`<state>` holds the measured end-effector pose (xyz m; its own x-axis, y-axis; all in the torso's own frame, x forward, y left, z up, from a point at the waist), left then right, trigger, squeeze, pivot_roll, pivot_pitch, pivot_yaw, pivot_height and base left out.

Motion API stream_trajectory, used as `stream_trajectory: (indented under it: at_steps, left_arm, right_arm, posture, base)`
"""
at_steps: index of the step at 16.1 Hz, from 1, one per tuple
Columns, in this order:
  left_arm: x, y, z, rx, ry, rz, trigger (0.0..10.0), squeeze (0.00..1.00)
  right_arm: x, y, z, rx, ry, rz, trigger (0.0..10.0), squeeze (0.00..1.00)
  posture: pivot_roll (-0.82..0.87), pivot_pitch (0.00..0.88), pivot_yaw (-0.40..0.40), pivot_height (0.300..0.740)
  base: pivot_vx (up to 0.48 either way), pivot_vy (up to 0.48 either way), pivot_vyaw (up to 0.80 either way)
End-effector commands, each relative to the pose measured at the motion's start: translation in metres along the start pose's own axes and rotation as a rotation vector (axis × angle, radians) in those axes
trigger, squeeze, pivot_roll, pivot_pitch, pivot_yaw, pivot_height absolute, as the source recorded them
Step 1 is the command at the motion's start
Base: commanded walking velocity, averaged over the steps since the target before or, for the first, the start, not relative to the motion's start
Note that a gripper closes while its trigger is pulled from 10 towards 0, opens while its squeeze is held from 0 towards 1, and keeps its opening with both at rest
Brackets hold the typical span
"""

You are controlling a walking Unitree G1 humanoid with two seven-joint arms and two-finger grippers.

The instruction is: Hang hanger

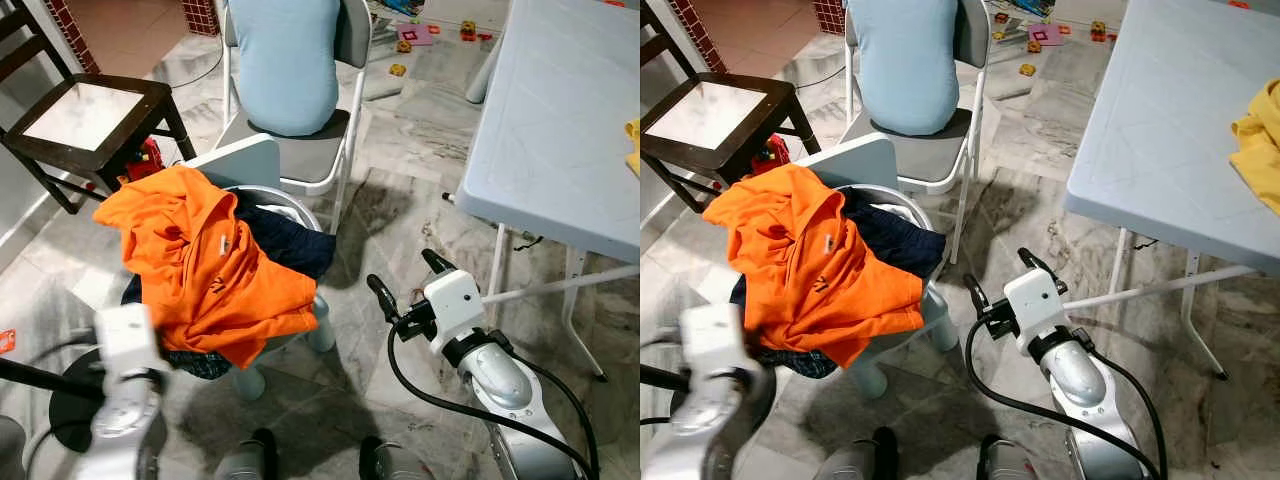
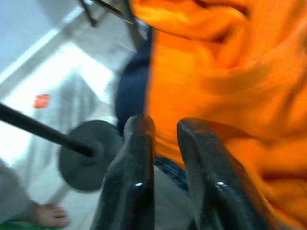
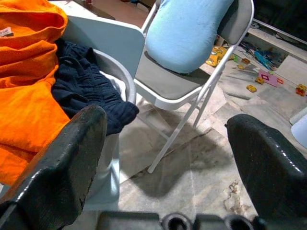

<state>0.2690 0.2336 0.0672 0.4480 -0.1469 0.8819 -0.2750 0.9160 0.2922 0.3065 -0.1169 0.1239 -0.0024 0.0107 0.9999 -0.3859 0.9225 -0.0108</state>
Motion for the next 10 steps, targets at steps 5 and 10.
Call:
stream_trajectory:
  at_steps: [5,10]
  left_arm:
    - [0.015,-0.015,0.006,-0.047,-0.051,-0.091,10.0,1.0]
    - [0.045,-0.017,0.017,-0.063,-0.2,-0.183,10.0,1.0]
  right_arm:
    - [-0.003,0.0,0.0,0.002,0.004,0.008,10.0,0.0]
    - [-0.003,-0.001,0.001,0.0,0.004,0.01,10.0,0.0]
  posture:
    - [-0.05,0.231,-0.001,0.74]
    - [-0.05,0.231,-0.002,0.74]
  base:
    - [0.0,0.0,0.0]
    - [0.0,0.0,0.0]
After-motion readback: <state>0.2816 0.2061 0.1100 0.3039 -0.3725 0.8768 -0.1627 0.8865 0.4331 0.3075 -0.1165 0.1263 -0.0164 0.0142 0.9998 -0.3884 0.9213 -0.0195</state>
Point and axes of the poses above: a point about 5 cm out from each wrist's last joint towards the gripper, its own z axis pointing back from the gripper into the wrist, its own x axis along the axis of the wrist's last joint, y = z × x, the point moved 5 cm from there along -z, pointing out of the wrist towards the gripper, and after that the axes turned 15 degrees about -z, right-handed, at the moved point
